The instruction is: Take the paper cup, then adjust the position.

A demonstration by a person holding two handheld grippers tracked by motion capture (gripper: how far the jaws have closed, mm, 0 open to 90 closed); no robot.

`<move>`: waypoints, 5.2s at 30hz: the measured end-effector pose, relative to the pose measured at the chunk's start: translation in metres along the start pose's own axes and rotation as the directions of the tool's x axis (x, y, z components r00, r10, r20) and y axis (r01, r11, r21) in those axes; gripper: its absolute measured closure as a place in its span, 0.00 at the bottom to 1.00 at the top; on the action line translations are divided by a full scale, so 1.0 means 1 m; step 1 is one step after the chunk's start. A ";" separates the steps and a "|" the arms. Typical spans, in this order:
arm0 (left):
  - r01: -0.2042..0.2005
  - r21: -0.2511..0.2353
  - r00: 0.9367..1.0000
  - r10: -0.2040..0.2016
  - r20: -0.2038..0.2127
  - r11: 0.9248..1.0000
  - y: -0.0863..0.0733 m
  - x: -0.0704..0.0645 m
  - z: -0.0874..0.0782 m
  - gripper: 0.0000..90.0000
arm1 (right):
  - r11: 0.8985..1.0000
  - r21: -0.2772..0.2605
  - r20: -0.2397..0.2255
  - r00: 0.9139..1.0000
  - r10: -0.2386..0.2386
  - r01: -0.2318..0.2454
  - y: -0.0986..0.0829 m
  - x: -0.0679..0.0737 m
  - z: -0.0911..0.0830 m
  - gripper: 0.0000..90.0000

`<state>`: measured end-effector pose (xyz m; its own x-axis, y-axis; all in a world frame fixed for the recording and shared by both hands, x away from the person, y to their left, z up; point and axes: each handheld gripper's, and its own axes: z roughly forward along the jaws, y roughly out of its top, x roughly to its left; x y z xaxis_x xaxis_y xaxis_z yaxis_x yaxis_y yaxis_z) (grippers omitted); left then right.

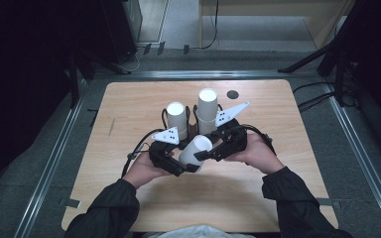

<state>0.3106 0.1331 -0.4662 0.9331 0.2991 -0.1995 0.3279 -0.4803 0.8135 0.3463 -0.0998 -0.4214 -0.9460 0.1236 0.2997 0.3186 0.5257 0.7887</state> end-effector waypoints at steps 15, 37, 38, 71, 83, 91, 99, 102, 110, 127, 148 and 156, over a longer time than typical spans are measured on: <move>0.050 0.036 0.998 -0.051 0.029 0.998 0.000 0.009 -0.010 0.27 | 0.999 0.005 0.034 0.999 -0.042 0.042 -0.006 0.000 -0.003 0.27; 0.004 0.171 0.998 -0.015 0.060 0.985 0.008 0.022 -0.025 0.27 | 0.997 0.061 0.092 0.994 -0.060 0.055 -0.047 0.007 -0.006 0.30; 0.003 0.168 0.998 -0.014 0.064 0.986 0.009 0.023 -0.025 0.27 | 0.997 0.063 0.090 0.994 -0.057 0.051 -0.049 0.008 -0.005 0.30; -0.154 0.418 0.982 0.091 0.167 0.895 0.006 0.011 0.013 0.27 | 0.990 0.067 0.042 0.991 -0.126 0.123 -0.044 0.013 0.025 0.29; -0.167 0.405 0.978 0.098 0.186 0.899 0.007 0.011 0.015 0.25 | 0.987 0.080 0.040 0.989 -0.145 0.141 -0.043 0.015 0.030 0.36; -0.078 0.308 0.988 0.032 0.154 0.948 0.010 0.017 0.008 0.08 | 0.991 0.061 0.066 0.990 -0.121 0.117 -0.042 0.012 0.020 0.36; -0.060 0.236 0.994 0.036 0.107 0.970 0.009 0.017 0.000 0.08 | 0.995 0.009 0.062 0.993 -0.105 0.104 -0.040 0.011 0.012 0.36; -0.039 0.190 0.993 0.017 0.116 0.981 0.008 0.015 -0.002 0.08 | 0.995 -0.015 0.056 0.993 -0.101 0.102 -0.039 0.011 0.008 0.36; -0.028 0.113 0.994 0.016 0.107 0.993 0.007 0.011 -0.005 0.08 | 0.993 -0.062 0.036 0.994 -0.101 0.103 -0.035 0.013 0.004 0.36; 0.009 0.025 0.993 -0.012 0.119 1.000 0.002 0.009 -0.013 0.09 | 0.985 -0.151 0.014 0.996 -0.087 0.088 -0.029 0.013 -0.006 0.36; -0.008 0.017 0.991 0.006 0.131 1.000 0.002 0.012 -0.021 0.21 | 0.984 -0.160 0.017 0.997 -0.076 0.078 -0.030 0.012 -0.008 0.35; -0.008 0.030 0.994 0.005 0.112 1.000 0.005 0.014 -0.030 0.21 | 0.989 -0.116 0.050 0.995 -0.090 0.096 -0.032 0.014 -0.005 0.26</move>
<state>0.3204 0.1594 -0.4489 0.9454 0.2024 -0.2555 0.3244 -0.5076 0.7982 0.3232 -0.1193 -0.4394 -0.9728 0.1176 0.1998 0.2313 0.4340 0.8707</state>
